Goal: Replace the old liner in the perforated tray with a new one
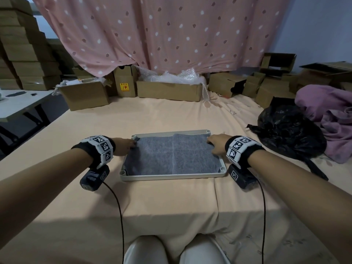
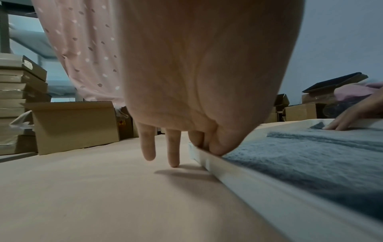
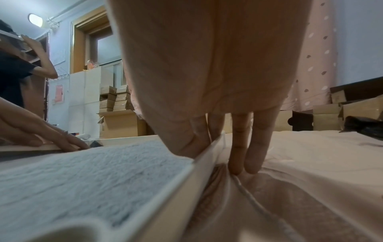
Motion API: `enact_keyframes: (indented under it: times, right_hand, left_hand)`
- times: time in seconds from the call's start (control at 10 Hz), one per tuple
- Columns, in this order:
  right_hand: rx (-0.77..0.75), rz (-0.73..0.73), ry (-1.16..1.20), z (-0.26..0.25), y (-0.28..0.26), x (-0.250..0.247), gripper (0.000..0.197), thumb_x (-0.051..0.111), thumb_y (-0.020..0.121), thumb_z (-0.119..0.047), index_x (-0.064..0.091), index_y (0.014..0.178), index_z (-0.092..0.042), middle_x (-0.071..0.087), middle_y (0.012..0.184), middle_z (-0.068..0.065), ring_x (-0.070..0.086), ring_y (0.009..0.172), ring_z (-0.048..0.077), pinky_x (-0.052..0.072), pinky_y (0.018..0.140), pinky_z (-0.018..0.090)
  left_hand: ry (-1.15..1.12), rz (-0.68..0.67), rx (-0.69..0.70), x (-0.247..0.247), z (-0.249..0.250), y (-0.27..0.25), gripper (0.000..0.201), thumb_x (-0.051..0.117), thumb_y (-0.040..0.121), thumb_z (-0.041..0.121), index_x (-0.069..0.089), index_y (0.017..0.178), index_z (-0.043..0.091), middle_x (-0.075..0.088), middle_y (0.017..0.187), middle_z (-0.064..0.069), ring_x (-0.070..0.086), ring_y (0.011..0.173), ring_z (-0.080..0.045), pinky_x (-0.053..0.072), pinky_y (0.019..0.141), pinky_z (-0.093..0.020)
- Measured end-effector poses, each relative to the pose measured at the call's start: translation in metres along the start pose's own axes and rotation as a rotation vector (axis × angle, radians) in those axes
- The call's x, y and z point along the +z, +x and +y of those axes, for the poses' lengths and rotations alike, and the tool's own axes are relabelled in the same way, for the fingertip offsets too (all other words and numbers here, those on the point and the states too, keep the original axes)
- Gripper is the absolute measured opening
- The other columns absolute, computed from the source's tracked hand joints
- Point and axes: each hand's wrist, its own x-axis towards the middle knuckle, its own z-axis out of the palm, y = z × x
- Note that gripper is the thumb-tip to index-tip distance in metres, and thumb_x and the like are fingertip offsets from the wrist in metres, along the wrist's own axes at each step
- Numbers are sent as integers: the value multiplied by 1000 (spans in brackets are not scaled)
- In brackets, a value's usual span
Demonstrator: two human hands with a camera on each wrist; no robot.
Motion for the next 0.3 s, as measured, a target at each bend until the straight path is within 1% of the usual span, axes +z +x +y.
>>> enact_keyframes:
  times: [0.1,0.2,0.3]
  right_hand:
    - [12,-2,3,0,1,6,39,60,73,-12,56,112,-12,63,109,11,62,96,30,55,86,42]
    - [11,-3,22,-1,-1,8,38,57,78,-12,55,115,-11,63,114,13,62,99,30,54,89,43]
    - [2,72,133,6,-12,7,45,55,85,-16,50,129,-12,59,130,12,59,112,29,48,96,37]
  left_hand:
    - [-31,32,46,2,-4,2,47,38,99,12,35,146,9,37,152,-13,35,141,-26,27,117,-34]
    - [-37,58,82,2,-5,-4,46,37,100,12,36,146,9,34,154,-11,33,142,-24,25,118,-32]
    - [-116,124,101,0,-13,-13,46,41,98,15,41,143,18,40,152,-1,40,138,-21,30,115,-31]
